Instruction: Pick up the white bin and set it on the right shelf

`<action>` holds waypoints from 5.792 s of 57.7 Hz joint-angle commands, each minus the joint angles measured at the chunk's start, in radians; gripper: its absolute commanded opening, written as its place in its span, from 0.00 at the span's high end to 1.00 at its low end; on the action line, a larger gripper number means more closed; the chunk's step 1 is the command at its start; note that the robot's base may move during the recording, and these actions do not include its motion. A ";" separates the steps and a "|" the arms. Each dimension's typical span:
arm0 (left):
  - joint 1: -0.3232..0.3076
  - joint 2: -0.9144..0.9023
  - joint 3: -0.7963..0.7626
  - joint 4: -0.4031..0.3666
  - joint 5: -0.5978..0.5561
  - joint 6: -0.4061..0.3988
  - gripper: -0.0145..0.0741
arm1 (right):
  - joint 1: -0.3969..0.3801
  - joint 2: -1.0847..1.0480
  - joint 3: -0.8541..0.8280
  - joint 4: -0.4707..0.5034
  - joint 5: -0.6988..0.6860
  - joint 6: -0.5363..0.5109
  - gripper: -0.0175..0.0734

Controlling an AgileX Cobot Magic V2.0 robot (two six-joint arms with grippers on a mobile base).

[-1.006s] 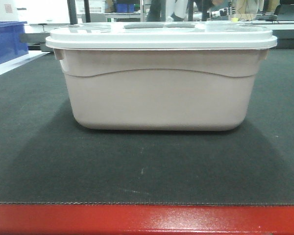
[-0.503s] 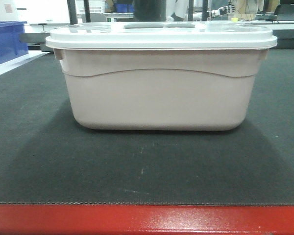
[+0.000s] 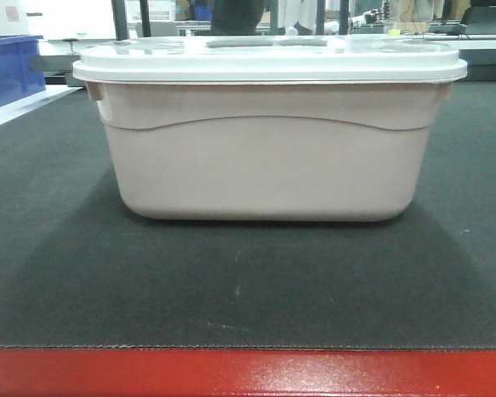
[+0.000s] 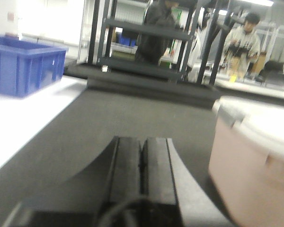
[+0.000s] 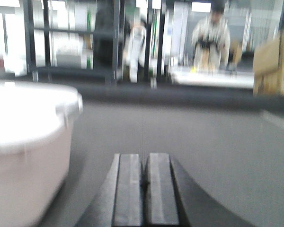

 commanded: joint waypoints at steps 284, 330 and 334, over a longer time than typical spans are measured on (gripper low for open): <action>0.029 1.578 -1.317 -1.700 1.413 0.832 0.98 | -0.100 1.481 -1.383 1.665 1.445 -0.838 0.73; 0.029 1.484 -1.317 -1.704 1.404 0.827 0.98 | -0.099 1.424 -1.383 1.668 1.424 -0.829 0.73; 0.029 1.484 -1.317 -1.704 1.404 0.827 0.98 | -0.099 1.424 -1.383 1.668 1.412 -0.829 0.73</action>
